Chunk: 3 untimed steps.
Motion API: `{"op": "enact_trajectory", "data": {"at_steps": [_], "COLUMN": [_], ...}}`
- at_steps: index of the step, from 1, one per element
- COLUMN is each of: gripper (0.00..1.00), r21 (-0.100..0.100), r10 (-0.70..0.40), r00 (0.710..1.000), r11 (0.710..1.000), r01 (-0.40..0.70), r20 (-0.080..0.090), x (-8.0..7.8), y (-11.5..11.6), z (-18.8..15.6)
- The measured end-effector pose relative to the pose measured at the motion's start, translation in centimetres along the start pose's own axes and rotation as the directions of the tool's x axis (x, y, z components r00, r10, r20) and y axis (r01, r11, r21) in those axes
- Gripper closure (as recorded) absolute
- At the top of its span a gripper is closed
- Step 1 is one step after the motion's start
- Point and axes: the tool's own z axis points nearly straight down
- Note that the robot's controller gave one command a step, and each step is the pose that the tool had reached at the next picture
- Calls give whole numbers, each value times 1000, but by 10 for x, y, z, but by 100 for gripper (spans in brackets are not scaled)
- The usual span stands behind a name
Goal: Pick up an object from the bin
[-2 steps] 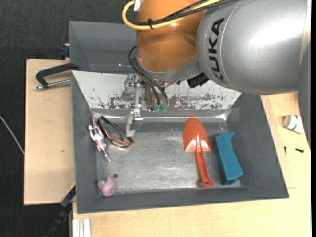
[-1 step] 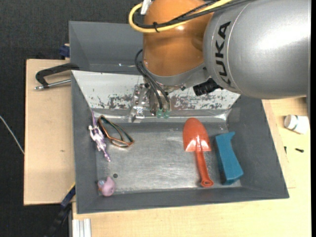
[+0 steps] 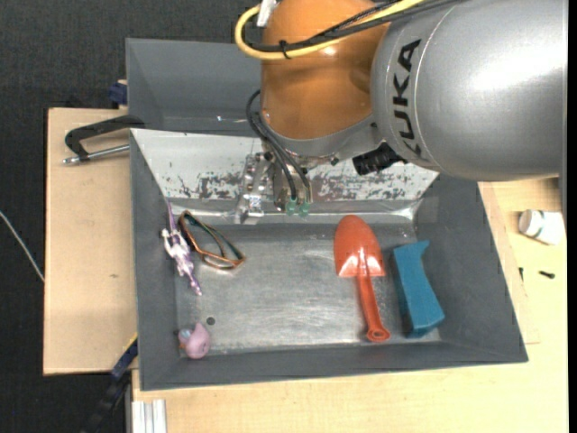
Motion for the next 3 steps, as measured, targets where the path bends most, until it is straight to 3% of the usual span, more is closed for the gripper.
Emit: {"op": "enact_trajectory", "data": {"at_steps": [1,2,3], "gripper": [100,0,0], "r21": [-2,2,1], "r10": [-69,-274,-275], "r00": [998,962,961], "r11": [998,962,961], "r01": [69,274,275], "r20": [7,-1,0], "x": [14,-19,-19], "y": [-7,-93,-92], "z": [18,78,78]}}
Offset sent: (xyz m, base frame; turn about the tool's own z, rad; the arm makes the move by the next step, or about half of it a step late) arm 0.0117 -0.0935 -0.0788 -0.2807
